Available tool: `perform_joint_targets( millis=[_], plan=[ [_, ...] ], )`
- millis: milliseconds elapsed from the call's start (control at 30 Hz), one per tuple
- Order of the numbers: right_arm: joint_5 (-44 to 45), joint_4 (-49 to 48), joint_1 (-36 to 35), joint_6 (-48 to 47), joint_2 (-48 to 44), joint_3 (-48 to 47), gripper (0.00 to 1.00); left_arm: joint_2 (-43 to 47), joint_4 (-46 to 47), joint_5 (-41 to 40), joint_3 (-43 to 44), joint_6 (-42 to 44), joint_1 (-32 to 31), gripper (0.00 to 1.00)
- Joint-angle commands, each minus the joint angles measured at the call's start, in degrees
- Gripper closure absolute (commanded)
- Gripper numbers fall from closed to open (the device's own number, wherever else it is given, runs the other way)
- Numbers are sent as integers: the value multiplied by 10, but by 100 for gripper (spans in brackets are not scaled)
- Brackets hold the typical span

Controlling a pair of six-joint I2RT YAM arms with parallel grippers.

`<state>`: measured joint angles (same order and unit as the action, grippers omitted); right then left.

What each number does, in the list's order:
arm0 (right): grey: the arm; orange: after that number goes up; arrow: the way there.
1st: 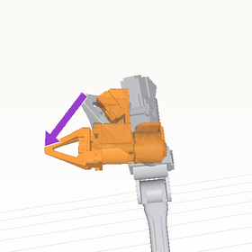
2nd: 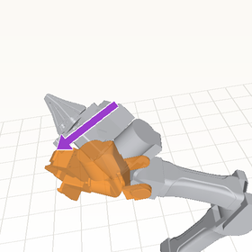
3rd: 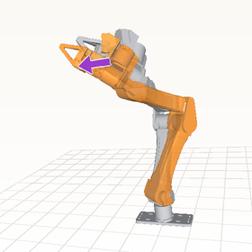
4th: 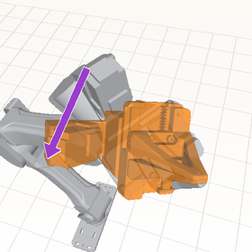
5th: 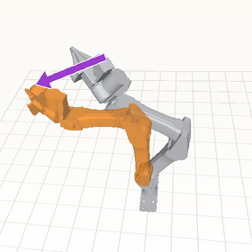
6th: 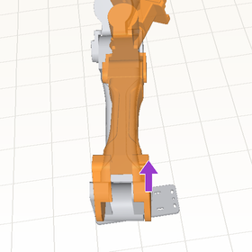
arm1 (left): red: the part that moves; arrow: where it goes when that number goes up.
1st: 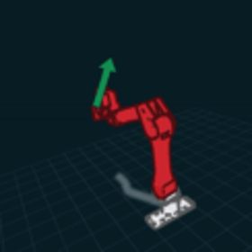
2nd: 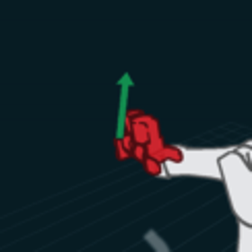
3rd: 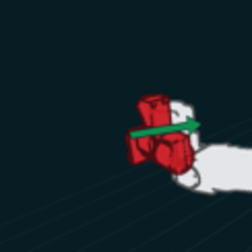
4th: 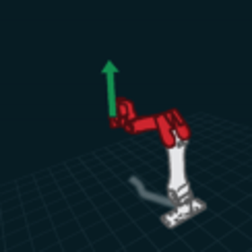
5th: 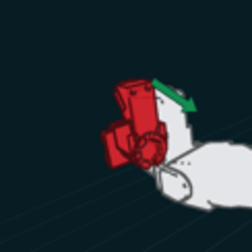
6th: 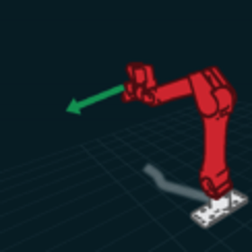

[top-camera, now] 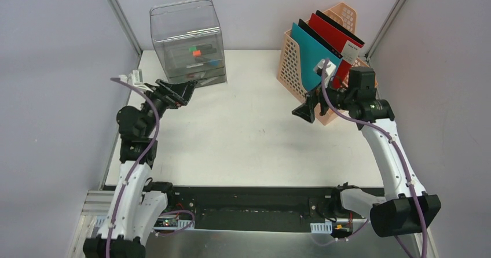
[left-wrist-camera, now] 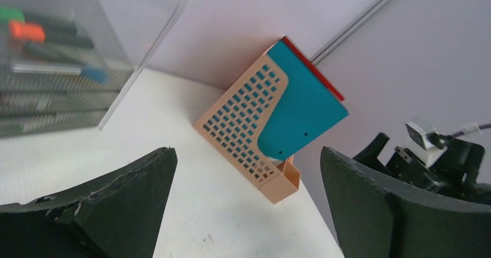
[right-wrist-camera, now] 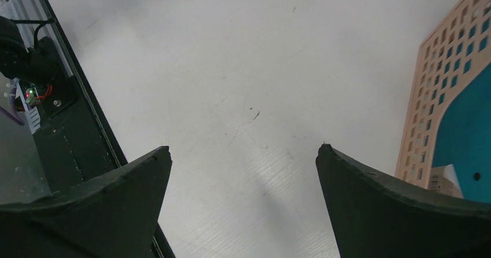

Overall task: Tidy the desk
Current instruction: Reset both arms

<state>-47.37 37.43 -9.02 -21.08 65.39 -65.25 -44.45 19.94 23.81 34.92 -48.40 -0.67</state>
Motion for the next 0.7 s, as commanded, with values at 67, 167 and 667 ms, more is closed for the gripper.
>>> perform_joint_targets(
  millis=[67,167,667],
  plan=[
    [10,91,10,-22,-23,-130,1,65,-210,94,135,82,2,1],
    [46,147,9,-22,-21,-191,1,52,-273,164,200,102,2,1],
    [10,293,46,42,119,-407,1,95,-480,184,267,326,-22,1]
  ],
)
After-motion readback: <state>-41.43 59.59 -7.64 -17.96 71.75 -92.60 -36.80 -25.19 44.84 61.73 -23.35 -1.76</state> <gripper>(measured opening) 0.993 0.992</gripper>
